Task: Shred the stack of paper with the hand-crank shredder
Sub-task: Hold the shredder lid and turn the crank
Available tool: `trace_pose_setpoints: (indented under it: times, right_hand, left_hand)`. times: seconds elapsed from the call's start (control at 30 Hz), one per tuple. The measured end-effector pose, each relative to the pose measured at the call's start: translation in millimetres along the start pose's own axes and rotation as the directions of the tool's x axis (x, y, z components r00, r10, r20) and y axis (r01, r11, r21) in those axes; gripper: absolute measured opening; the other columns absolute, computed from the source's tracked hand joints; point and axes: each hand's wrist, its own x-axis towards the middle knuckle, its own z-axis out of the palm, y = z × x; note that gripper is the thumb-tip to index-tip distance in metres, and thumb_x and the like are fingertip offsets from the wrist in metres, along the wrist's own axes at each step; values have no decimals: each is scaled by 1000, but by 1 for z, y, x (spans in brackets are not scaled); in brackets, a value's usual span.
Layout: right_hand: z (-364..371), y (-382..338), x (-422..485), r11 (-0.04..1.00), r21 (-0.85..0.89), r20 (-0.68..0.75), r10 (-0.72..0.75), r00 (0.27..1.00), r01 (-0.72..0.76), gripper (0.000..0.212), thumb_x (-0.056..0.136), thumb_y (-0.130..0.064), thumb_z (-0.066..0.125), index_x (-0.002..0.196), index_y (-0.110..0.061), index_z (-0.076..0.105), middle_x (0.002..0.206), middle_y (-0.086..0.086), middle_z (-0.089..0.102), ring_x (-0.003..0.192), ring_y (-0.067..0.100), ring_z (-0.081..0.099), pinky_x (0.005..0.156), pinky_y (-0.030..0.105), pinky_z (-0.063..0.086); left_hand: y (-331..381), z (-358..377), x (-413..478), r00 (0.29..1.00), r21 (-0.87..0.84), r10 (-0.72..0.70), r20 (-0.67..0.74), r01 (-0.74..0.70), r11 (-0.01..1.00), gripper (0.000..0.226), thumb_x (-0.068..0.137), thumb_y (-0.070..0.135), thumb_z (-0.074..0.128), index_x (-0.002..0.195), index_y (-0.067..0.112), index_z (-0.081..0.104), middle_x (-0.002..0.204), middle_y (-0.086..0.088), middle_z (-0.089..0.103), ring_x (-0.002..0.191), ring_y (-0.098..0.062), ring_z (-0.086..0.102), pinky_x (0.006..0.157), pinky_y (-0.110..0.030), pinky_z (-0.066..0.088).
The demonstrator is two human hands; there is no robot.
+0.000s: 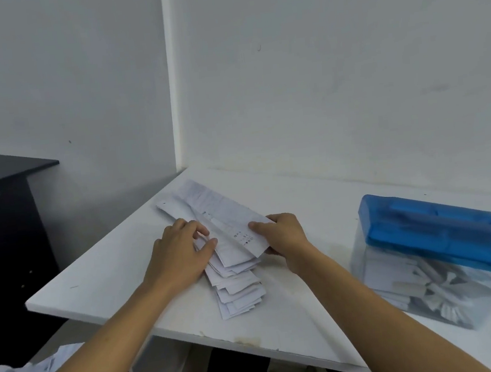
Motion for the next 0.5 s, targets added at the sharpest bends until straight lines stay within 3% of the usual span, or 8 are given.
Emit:
trace_pose_setpoints:
  times: [0.1,0.17,0.27,0.37,0.5]
  right_hand:
    - [0,-4,-4,967,251,73,16,997,-34,21,93,-18,71,107,-3,70,104,15,75,87,23,72,66,27,58]
    - [6,-5,-8,948,316,120,8,993,-45,24,93,-18,70,111,-1,69,103,13,75,89,24,72,66,26,56]
    - [17,-2,-14,954,294,154,9,988,-55,26,94,-19,69,111,0,69,99,12,74,85,26,72,63,29,58]
    - [19,1,-15,963,265,149,14,989,-54,24,92,-19,71,109,-2,70,102,14,76,95,30,73,77,41,62]
    - [17,-3,-15,971,240,120,-16,993,-14,19,91,-14,72,107,-5,71,101,12,76,94,27,74,69,34,60]
  left_hand:
    - [16,-7,0,993,-125,-18,-117,3,992,30,101,47,54,88,29,75,97,14,58,94,-13,55,86,-37,44]
    - [36,-12,3,988,-318,-152,15,149,936,42,102,51,50,87,24,78,95,11,63,89,-11,59,79,-32,46]
    - [51,-14,11,930,-521,-287,230,367,771,30,98,41,63,87,17,77,92,4,74,90,-12,66,73,-24,48]
    - [44,-15,17,901,-542,-330,281,433,720,13,91,31,76,93,18,76,94,4,74,90,-11,66,70,-24,47]
    - [37,-17,16,885,-569,-376,274,464,679,17,83,34,84,86,22,72,82,12,70,80,-5,64,63,-21,45]
